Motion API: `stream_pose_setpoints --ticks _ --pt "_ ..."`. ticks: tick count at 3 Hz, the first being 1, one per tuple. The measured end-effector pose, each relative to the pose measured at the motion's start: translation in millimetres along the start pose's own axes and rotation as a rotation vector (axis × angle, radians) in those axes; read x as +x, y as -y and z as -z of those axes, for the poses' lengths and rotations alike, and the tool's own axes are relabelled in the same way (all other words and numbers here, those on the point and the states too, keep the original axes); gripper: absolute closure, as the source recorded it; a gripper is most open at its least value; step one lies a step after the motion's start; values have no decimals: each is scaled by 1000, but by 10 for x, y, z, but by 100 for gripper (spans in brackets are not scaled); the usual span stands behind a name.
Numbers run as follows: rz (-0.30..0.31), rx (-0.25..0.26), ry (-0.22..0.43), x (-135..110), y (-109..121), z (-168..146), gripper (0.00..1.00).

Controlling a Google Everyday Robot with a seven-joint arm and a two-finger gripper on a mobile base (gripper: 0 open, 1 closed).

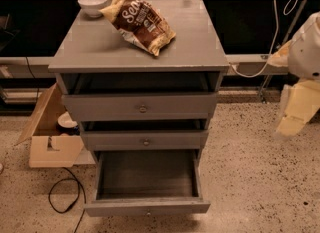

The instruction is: Close bottom drawer

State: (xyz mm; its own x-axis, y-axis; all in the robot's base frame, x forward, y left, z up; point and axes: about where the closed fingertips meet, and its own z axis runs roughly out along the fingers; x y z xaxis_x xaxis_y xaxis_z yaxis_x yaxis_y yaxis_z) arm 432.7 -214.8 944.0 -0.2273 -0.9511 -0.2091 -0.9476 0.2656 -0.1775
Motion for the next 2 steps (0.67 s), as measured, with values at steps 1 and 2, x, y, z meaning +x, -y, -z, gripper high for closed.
stream_pose_setpoints --ticks 1,2 --pt "-27 -134 72 71 -289 -693 0" --pt "-68 -293 189 48 -742 -1505 0"
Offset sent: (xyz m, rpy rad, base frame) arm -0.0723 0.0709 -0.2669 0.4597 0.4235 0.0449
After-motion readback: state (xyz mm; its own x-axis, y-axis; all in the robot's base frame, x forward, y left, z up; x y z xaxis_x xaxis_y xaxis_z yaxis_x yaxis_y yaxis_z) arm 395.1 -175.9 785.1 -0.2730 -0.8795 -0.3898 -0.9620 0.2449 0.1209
